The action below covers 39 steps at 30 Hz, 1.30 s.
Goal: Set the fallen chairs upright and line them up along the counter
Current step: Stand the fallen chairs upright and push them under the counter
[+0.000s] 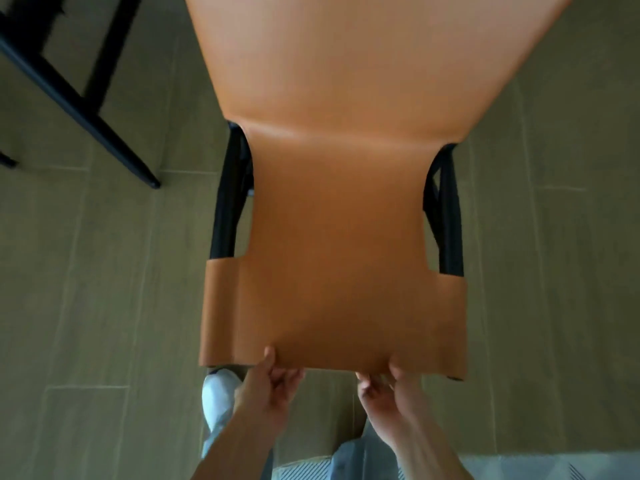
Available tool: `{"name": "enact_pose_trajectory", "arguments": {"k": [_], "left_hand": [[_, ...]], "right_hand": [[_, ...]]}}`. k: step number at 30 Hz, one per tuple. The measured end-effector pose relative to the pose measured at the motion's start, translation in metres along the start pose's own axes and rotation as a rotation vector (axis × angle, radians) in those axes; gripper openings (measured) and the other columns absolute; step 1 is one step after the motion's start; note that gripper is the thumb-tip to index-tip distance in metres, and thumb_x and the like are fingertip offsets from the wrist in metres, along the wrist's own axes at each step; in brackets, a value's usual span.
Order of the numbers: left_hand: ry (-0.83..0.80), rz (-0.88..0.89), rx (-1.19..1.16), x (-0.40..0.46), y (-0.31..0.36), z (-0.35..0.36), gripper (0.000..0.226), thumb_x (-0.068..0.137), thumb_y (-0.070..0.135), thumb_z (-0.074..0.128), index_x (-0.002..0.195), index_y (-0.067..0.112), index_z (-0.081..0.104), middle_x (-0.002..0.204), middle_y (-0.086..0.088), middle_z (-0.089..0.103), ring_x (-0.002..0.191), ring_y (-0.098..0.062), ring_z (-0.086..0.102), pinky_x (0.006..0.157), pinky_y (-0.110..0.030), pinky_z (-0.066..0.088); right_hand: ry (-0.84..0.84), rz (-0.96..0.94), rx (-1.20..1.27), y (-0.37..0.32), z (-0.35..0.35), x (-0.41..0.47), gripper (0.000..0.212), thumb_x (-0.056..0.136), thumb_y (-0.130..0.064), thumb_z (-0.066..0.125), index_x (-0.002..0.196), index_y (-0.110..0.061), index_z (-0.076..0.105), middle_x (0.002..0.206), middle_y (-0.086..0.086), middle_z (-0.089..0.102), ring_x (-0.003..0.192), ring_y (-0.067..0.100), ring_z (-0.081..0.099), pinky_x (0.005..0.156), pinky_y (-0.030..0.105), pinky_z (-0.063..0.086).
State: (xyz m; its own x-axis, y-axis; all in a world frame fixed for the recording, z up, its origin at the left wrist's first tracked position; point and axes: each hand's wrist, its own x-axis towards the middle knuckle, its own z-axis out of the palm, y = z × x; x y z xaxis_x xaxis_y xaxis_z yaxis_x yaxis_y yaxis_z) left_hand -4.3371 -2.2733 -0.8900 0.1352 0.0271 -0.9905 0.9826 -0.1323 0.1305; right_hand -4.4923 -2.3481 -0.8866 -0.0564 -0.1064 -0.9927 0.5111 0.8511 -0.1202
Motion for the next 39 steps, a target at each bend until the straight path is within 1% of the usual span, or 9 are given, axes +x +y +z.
{"name": "enact_pose_trajectory", "arguments": {"k": [4, 7, 10, 16, 20, 25, 30, 33, 39], "left_hand": [[0.012, 0.054, -0.018, -0.109, 0.004, -0.012, 0.016, 0.100, 0.007, 0.058, 0.085, 0.003, 0.054, 0.052, -0.011, 0.046, 0.043, -0.019, 0.054, 0.051, -0.041, 0.059], [-0.005, 0.065, -0.020, -0.186, 0.017, -0.005, 0.011, 0.099, 0.003, 0.058, 0.089, 0.000, 0.055, 0.067, -0.018, 0.056, 0.067, -0.029, 0.058, 0.050, -0.045, 0.059], [-0.040, 0.058, -0.026, -0.250, 0.033, 0.010, 0.009, 0.099, 0.001, 0.058, 0.091, -0.003, 0.054, 0.059, -0.019, 0.062, 0.070, -0.031, 0.061, 0.044, -0.043, 0.059], [-0.156, 0.094, 0.043, -0.340, 0.074, 0.054, 0.011, 0.102, -0.003, 0.049, 0.092, 0.000, 0.053, 0.083, -0.020, 0.057, 0.076, -0.033, 0.062, 0.096, -0.049, 0.054], [-0.177, 0.139, 0.100, -0.378, 0.109, 0.088, 0.011, 0.102, -0.005, 0.047, 0.095, -0.001, 0.054, 0.084, -0.021, 0.059, 0.072, -0.032, 0.065, 0.074, -0.040, 0.059], [-0.151, 0.207, 0.171, -0.389, 0.141, 0.125, 0.006, 0.101, -0.003, 0.052, 0.096, -0.003, 0.055, 0.088, -0.024, 0.063, 0.072, -0.036, 0.068, 0.050, -0.043, 0.061], [-0.138, 0.401, 0.145, -0.399, 0.172, 0.174, 0.002, 0.096, -0.005, 0.059, 0.098, -0.004, 0.059, 0.081, -0.025, 0.072, 0.060, -0.034, 0.075, 0.064, -0.043, 0.062], [-0.152, 0.496, 0.131, -0.407, 0.195, 0.209, 0.008, 0.096, -0.007, 0.056, 0.102, -0.003, 0.058, 0.079, -0.025, 0.073, 0.062, -0.033, 0.075, 0.059, -0.041, 0.063], [-0.186, 0.568, 0.166, -0.413, 0.249, 0.280, 0.021, 0.094, -0.009, 0.053, 0.113, -0.002, 0.057, 0.088, -0.025, 0.073, 0.064, -0.033, 0.076, 0.060, -0.041, 0.064]], "right_hand": [[0.001, -0.069, -0.061, -0.012, -0.009, -0.106, 0.018, 0.109, -0.020, 0.044, 0.099, -0.010, 0.054, 0.079, 0.010, 0.057, 0.058, 0.022, 0.053, 0.033, 0.016, 0.035], [-0.062, -0.094, -0.033, -0.027, -0.004, -0.183, 0.023, 0.109, -0.023, 0.042, 0.093, -0.013, 0.055, 0.080, 0.005, 0.059, 0.052, 0.016, 0.053, 0.032, 0.014, 0.034], [-0.085, -0.116, -0.054, -0.049, 0.010, -0.247, 0.018, 0.110, -0.021, 0.041, 0.101, -0.012, 0.054, 0.092, 0.007, 0.059, 0.064, 0.016, 0.049, 0.034, 0.014, 0.036], [-0.069, -0.189, -0.136, -0.099, 0.052, -0.347, 0.013, 0.107, -0.003, 0.043, 0.114, -0.005, 0.053, 0.114, 0.016, 0.062, 0.089, 0.033, 0.071, 0.038, 0.017, 0.041], [-0.060, -0.206, -0.167, -0.133, 0.088, -0.392, 0.017, 0.105, -0.001, 0.044, 0.114, -0.003, 0.058, 0.114, 0.017, 0.065, 0.074, 0.033, 0.072, 0.038, 0.018, 0.044], [-0.065, -0.250, -0.312, -0.158, 0.126, -0.403, 0.021, 0.102, 0.000, 0.051, 0.120, -0.002, 0.061, 0.104, 0.019, 0.069, 0.077, 0.031, 0.077, 0.051, 0.021, 0.051], [-0.069, -0.422, -0.425, -0.195, 0.180, -0.406, 0.016, 0.100, 0.001, 0.056, 0.115, 0.000, 0.061, 0.084, 0.015, 0.075, 0.060, 0.023, 0.077, 0.048, 0.022, 0.047], [-0.079, -0.510, -0.478, -0.215, 0.216, -0.407, 0.016, 0.100, 0.001, 0.056, 0.114, 0.000, 0.063, 0.086, 0.016, 0.075, 0.054, 0.020, 0.075, 0.049, 0.022, 0.046], [-0.115, -0.563, -0.540, -0.266, 0.292, -0.411, 0.017, 0.098, -0.005, 0.062, 0.114, -0.001, 0.061, 0.088, 0.016, 0.077, 0.063, 0.023, 0.077, 0.049, 0.023, 0.047]]}}
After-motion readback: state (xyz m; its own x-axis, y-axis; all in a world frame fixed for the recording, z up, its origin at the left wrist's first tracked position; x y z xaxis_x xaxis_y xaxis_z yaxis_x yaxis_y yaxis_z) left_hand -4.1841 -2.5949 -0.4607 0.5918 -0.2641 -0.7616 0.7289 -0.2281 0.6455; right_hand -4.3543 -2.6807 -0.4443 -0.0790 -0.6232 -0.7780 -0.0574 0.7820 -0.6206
